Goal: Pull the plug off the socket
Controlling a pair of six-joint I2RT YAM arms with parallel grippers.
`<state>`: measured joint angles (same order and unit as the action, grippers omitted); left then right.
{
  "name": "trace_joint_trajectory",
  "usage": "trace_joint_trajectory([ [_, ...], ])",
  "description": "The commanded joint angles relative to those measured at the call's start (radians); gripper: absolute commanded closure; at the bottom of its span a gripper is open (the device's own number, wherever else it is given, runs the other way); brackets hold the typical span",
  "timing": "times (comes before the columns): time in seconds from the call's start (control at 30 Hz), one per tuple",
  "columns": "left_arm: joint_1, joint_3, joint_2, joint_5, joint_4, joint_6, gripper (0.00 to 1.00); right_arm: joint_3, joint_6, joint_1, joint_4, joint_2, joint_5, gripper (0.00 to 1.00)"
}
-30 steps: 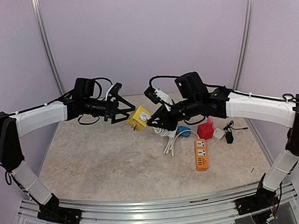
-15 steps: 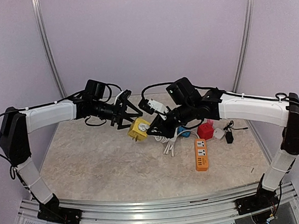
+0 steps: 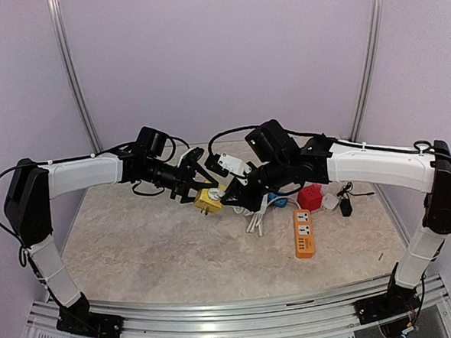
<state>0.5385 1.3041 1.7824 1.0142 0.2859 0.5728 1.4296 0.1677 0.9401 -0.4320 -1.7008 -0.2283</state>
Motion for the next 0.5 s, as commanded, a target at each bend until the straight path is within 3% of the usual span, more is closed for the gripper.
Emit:
trace_joint_trajectory([
  [0.0,0.011,0.017,0.019,0.030,0.015,0.000,0.45,0.045,0.006,0.008,0.031,-0.013,0.072,1.00],
  [0.2,0.011,0.000,0.008,-0.006,0.026,-0.016,0.65,0.034,-0.037,0.008,0.052,-0.020,0.125,1.00],
  [0.47,0.028,-0.025,-0.050,-0.149,0.035,-0.115,0.73,0.012,-0.110,0.007,0.093,-0.022,0.108,1.00],
])
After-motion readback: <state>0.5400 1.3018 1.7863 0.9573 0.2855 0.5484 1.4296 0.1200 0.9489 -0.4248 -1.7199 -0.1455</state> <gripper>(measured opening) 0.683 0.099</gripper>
